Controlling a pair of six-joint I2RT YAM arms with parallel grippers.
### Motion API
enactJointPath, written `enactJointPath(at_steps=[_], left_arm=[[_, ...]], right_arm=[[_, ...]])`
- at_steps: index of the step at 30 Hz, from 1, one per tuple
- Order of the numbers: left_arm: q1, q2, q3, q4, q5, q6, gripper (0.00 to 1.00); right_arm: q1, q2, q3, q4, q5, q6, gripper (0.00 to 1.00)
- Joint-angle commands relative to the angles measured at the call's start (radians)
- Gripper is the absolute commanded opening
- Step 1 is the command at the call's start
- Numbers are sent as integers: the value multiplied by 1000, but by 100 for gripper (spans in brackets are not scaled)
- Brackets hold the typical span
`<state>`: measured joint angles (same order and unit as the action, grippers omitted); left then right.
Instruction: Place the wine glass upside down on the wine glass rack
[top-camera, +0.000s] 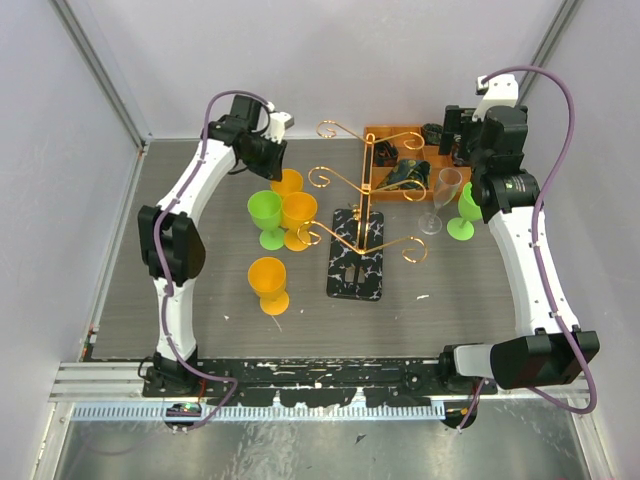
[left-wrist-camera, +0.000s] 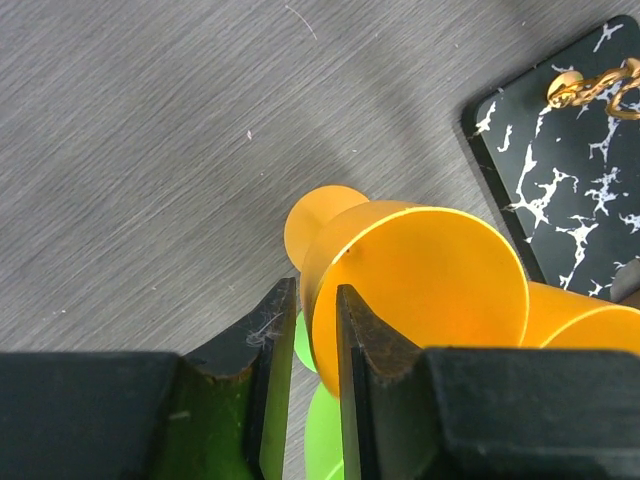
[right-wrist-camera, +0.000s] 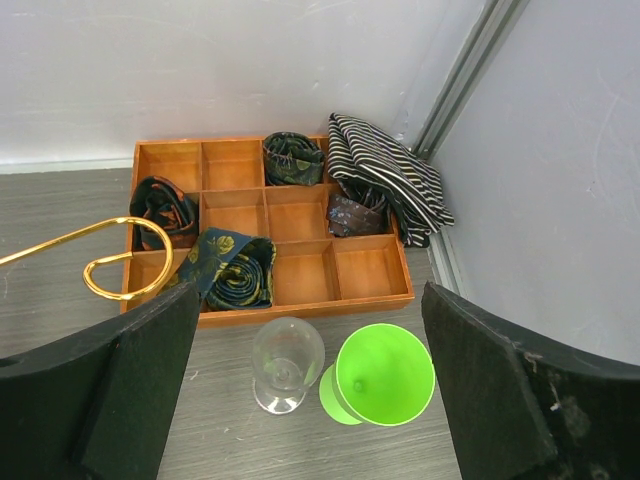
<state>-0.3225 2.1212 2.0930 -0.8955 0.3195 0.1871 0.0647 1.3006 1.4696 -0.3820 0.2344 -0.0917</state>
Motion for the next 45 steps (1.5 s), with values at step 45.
enactJointPath(at_steps=[45], left_arm=[[-146, -445, -630, 2096, -301, 234, 0]], right_arm=[[94, 193, 109, 796, -749, 1240, 93]])
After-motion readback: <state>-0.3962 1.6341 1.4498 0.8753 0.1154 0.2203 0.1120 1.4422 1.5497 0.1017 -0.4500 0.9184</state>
